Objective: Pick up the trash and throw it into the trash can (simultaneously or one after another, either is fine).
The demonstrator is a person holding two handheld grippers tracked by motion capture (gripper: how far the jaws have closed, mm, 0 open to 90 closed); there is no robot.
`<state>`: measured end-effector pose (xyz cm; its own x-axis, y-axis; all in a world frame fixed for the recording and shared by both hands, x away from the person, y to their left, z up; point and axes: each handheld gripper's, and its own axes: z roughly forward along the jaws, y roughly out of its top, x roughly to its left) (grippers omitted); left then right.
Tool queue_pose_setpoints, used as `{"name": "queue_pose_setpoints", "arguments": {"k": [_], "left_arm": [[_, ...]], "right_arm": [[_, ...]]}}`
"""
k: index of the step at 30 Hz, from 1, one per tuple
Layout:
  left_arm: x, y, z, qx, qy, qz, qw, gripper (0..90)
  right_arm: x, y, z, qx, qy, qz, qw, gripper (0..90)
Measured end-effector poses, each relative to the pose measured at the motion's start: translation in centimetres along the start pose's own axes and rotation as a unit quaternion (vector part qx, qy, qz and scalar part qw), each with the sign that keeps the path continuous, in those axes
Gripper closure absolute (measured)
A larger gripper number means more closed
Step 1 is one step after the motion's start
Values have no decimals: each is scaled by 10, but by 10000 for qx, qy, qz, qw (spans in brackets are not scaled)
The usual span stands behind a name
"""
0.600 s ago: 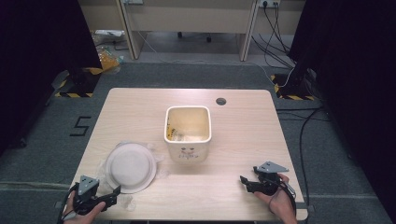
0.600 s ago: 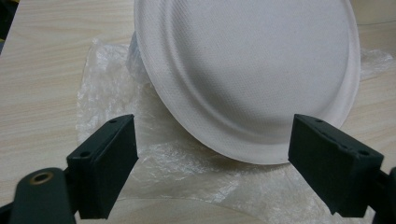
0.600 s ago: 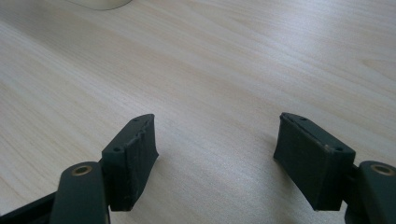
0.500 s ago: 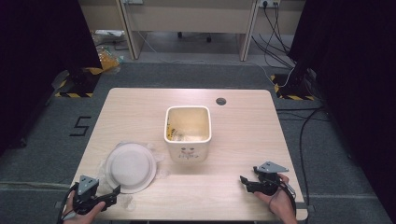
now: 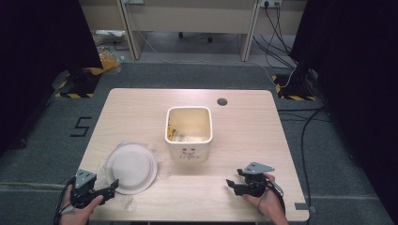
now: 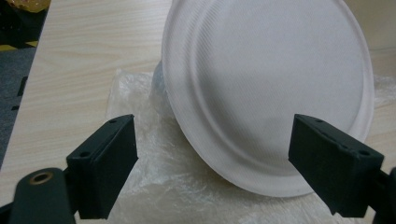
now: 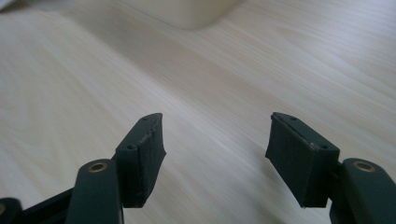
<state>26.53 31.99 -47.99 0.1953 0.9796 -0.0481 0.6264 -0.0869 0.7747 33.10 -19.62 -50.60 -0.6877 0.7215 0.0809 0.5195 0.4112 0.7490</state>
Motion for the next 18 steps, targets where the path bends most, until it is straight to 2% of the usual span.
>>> {"name": "queue_pose_setpoints", "arguments": {"k": [1, 2, 3, 4, 5, 6, 7, 12, 16, 17, 18], "left_arm": [[0, 0, 0, 0, 0, 0, 10000, 150], [1, 2, 1, 4, -4, -5, 10000, 150], [3, 3, 1, -3, 4, -11, 10000, 150], [5, 4, 2, -14, 18, -35, 10000, 150], [7, 5, 4, 4, 41, -68, 10000, 150], [11, 6, 7, 36, 76, -92, 9999, 150], [11, 6, 7, 36, 76, -92, 9999, 150], [14, 10, 11, 12, 42, -98, 9999, 150], [16, 14, 16, 2, -51, -102, 9999, 150], [19, 17, 20, 23, -137, -182, 9997, 150], [19, 17, 20, 23, -137, -182, 9997, 150]], "right_arm": [[6, 4, 3, -14, 103, -56, 9999, 370], [6, 4, 3, -14, 103, -56, 9999, 370], [17, 13, 10, -16, 316, -201, 9993, 380], [23, 17, 14, -19, 405, -278, 9988, 383], [23, 17, 14, -19, 405, -278, 9988, 383], [34, 24, 22, 21, 580, -431, 9974, 389], [39, 26, 26, 30, 648, -484, 9967, 391], [57, 34, 41, 120, 872, -675, 9938, 393], [62, 38, 46, 139, 958, -723, 9927, 392], [65, 40, 48, 134, 1016, -718, 9921, 388], [65, 40, 48, 134, 1016, -718, 9921, 388]]}}
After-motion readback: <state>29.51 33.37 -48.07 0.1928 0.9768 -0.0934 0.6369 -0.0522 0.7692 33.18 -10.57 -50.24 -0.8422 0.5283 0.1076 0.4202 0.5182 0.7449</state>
